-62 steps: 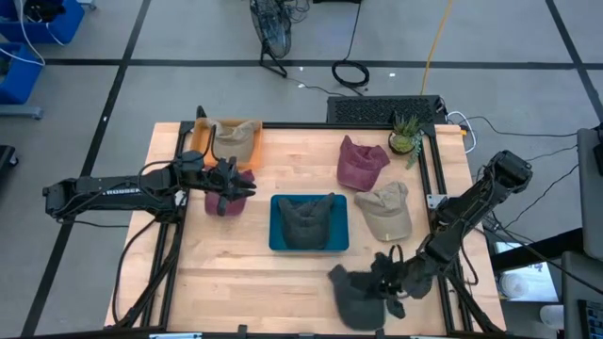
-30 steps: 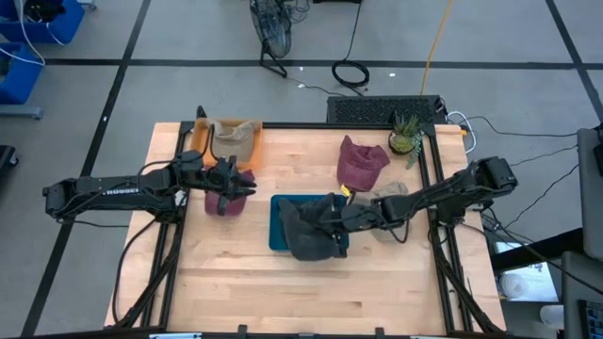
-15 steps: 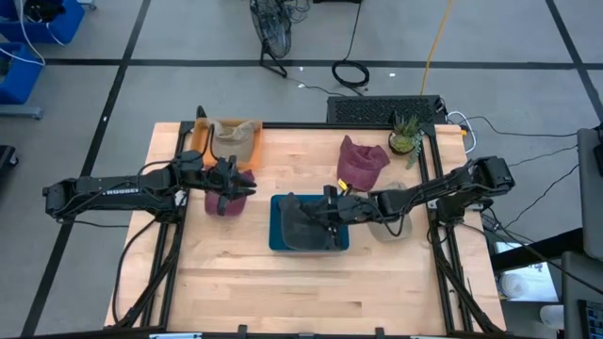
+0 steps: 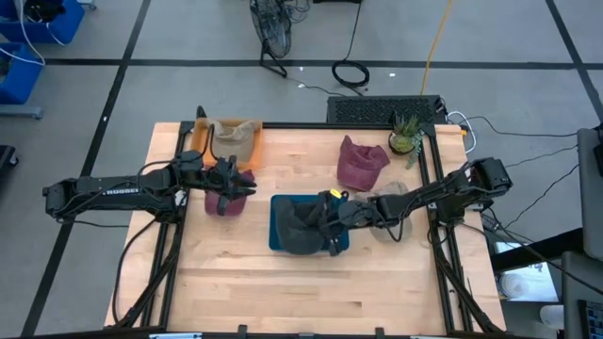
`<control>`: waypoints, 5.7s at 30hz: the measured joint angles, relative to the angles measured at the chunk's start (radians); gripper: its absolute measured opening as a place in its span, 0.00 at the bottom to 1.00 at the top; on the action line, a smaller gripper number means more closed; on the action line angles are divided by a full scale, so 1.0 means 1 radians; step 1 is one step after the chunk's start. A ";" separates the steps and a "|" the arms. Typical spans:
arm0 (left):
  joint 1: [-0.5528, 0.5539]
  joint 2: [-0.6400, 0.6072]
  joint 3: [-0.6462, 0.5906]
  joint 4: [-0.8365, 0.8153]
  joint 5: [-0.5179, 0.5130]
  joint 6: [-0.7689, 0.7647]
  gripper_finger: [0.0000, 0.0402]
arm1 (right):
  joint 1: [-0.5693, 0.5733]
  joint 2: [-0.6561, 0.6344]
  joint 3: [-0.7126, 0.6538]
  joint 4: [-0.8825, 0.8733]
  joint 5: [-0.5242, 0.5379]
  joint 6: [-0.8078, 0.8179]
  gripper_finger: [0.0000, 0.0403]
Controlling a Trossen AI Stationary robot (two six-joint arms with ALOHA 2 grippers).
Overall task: Pick & Place hat
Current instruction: Put the black cap into the blue bin, then put the brown cap into the orange bin
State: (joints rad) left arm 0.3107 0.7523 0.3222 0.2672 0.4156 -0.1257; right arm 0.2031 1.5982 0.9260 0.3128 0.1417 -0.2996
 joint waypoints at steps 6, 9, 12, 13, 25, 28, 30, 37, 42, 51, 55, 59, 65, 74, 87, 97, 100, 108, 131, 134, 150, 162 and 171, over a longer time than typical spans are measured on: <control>0.000 0.000 0.000 0.000 0.000 0.001 0.25 | 0.021 0.000 0.021 -0.047 0.097 -0.060 0.03; 0.000 0.000 0.000 0.000 0.000 0.002 0.25 | 0.038 0.000 0.089 -0.148 0.140 -0.089 0.03; 0.000 0.000 0.000 0.000 0.000 0.005 0.25 | 0.041 0.000 0.140 -0.208 0.146 -0.080 0.03; 0.000 0.000 0.000 0.000 0.000 0.005 0.25 | 0.040 0.000 0.148 -0.218 0.146 -0.077 0.03; 0.000 0.000 0.000 -0.001 0.000 -0.014 0.25 | 0.040 0.055 0.150 -0.292 0.151 0.052 0.05; 0.000 0.000 0.000 0.000 0.000 -0.014 0.25 | 0.029 0.076 0.150 -0.277 0.172 0.078 0.07; 0.000 0.000 0.000 -0.002 0.000 -0.014 0.25 | 0.018 0.086 0.150 -0.270 0.172 0.093 0.09; 0.000 0.000 0.000 -0.001 0.000 -0.013 0.25 | -0.005 0.099 0.150 -0.265 0.172 0.155 0.20; 0.000 0.000 0.000 -0.002 0.000 -0.013 0.25 | -0.005 0.099 0.150 -0.230 0.169 0.179 0.28; 0.000 0.000 0.000 -0.004 0.000 -0.013 0.25 | 0.041 0.023 0.149 -0.167 0.148 0.153 0.35; 0.000 0.000 0.000 -0.002 0.000 -0.012 0.25 | 0.063 -0.001 0.150 -0.165 0.203 0.146 0.34; 0.000 0.000 0.000 -0.002 0.001 -0.015 0.25 | 0.060 0.004 0.150 -0.280 0.318 0.156 0.33; 0.000 0.000 0.000 -0.003 0.001 -0.037 0.25 | -0.005 0.008 0.121 -0.393 0.332 0.357 0.31; 0.000 0.000 0.000 -0.005 0.001 -0.033 0.25 | 0.014 -0.033 0.111 -0.394 0.228 0.378 0.31; 0.000 0.000 0.000 -0.003 0.001 -0.034 0.25 | 0.077 -0.057 0.114 -0.145 0.125 0.372 0.31; -0.010 0.000 0.002 0.014 0.002 -0.057 0.25 | 0.086 0.176 0.112 -0.023 0.196 0.392 0.31; -0.012 0.000 0.002 0.014 0.002 -0.055 0.25 | 0.068 0.225 0.114 -0.011 0.198 0.399 0.31; -0.012 0.000 0.002 0.013 0.002 -0.037 0.25 | 0.022 0.332 0.117 -0.008 0.198 0.475 0.31; -0.012 0.000 0.001 -0.004 0.001 -0.032 0.25 | 0.034 0.169 0.081 -0.087 0.167 0.422 0.31; -0.012 0.000 0.001 0.001 0.001 -0.034 0.25 | 0.042 0.164 0.082 -0.116 0.167 0.423 0.31; -0.012 0.000 0.001 0.023 0.001 -0.053 0.25 | 0.068 0.103 0.054 0.176 0.166 0.247 0.37; -0.013 0.000 0.001 0.024 -0.018 -0.066 0.25 | 0.058 -0.051 -0.032 0.153 0.373 0.183 0.37; -0.013 0.000 0.001 0.002 -0.109 -0.039 0.25 | 0.050 -0.291 -0.225 0.006 0.433 0.355 0.30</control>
State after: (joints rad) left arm 0.2981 0.7525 0.3229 0.2696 0.3068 -0.1649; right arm 0.2528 1.3075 0.7009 0.3190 0.5745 0.0554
